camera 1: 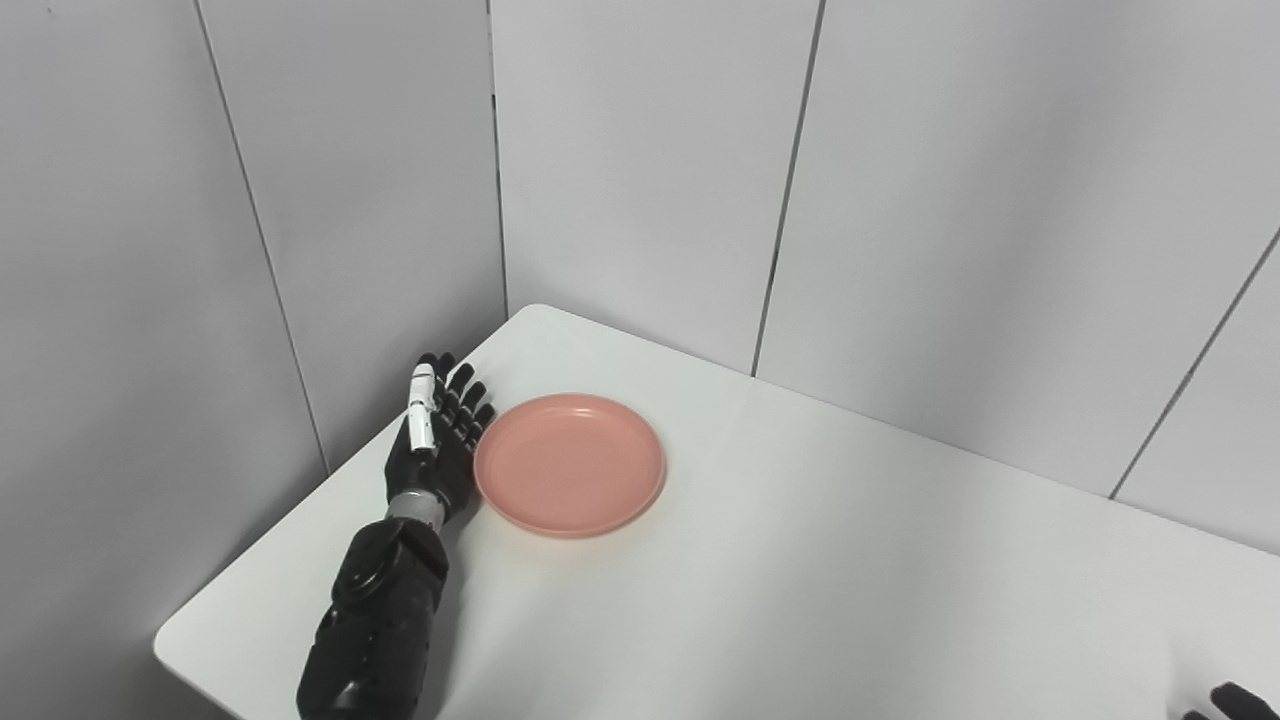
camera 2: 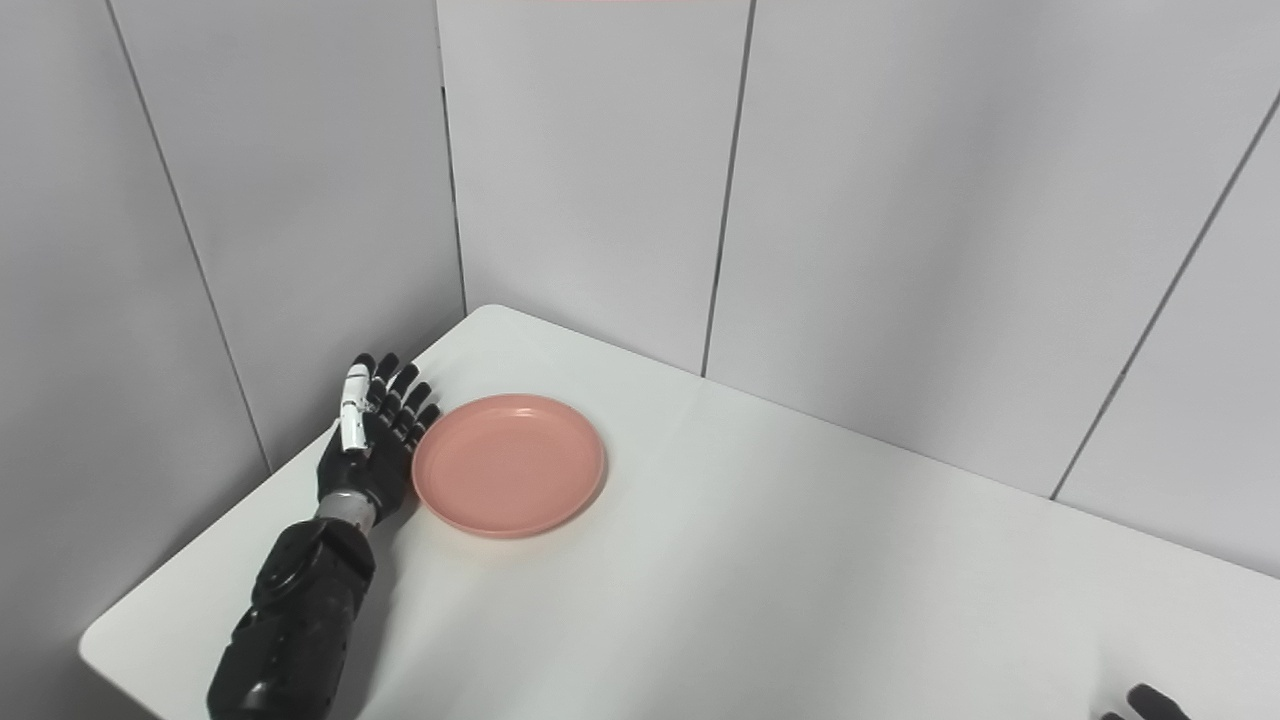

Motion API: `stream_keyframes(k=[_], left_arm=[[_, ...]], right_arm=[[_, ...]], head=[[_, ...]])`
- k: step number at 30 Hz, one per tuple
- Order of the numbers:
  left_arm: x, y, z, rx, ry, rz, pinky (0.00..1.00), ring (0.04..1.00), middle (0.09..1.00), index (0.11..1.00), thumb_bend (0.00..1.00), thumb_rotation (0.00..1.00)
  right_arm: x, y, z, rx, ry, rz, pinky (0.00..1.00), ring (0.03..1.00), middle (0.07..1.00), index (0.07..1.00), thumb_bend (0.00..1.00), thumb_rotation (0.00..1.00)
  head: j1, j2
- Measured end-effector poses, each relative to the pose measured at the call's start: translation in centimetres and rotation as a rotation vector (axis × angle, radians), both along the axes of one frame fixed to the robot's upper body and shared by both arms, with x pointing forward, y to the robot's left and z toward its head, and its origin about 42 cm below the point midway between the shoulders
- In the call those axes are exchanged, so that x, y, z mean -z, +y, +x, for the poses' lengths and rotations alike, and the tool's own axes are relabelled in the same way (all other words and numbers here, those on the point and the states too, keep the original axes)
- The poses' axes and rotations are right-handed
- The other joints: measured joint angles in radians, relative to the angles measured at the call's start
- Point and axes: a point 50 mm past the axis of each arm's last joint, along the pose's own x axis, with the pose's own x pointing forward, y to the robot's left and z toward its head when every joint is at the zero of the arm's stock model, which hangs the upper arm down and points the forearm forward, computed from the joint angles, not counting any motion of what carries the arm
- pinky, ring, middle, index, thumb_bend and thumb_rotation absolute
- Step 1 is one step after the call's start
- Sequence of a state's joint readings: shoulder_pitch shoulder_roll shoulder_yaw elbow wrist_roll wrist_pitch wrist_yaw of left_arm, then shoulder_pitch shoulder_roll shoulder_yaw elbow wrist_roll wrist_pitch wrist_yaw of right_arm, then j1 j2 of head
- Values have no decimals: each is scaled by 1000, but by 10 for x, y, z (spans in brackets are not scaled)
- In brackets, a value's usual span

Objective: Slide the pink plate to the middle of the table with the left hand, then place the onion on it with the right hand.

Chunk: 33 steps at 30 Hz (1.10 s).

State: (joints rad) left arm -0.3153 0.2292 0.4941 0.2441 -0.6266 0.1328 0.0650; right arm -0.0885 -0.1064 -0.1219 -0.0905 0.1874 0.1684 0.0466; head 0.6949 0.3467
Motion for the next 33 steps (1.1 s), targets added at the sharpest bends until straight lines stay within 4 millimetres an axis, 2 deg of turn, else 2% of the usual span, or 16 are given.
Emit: stream_keyframes(k=[13, 22, 27, 33], left_arm=[[2, -7, 14, 54, 2, 17, 1000, 995, 1000, 1000, 361, 1000], [3, -16, 23, 114, -4, 19, 976, 967, 975, 965, 387, 1000], [1, -27, 30, 156, 4, 23, 953, 947, 954, 938, 381, 1000], [0, -51, 40, 241, 7, 9, 955, 953, 959, 956, 382, 1000]], right_arm=[[-1, 0, -1, 2, 10, 0, 391, 751, 812, 706, 675, 811], [-1, 1, -2, 5, 13, -2, 400, 806, 863, 746, 702, 809], [-1, 1, -3, 5, 13, -7, 380, 842, 893, 774, 747, 819], [-1, 2, -5, 7, 14, -5, 423, 871, 917, 799, 723, 810]], head=[[-12, 6], [-18, 11], [-21, 14], [-31, 15]])
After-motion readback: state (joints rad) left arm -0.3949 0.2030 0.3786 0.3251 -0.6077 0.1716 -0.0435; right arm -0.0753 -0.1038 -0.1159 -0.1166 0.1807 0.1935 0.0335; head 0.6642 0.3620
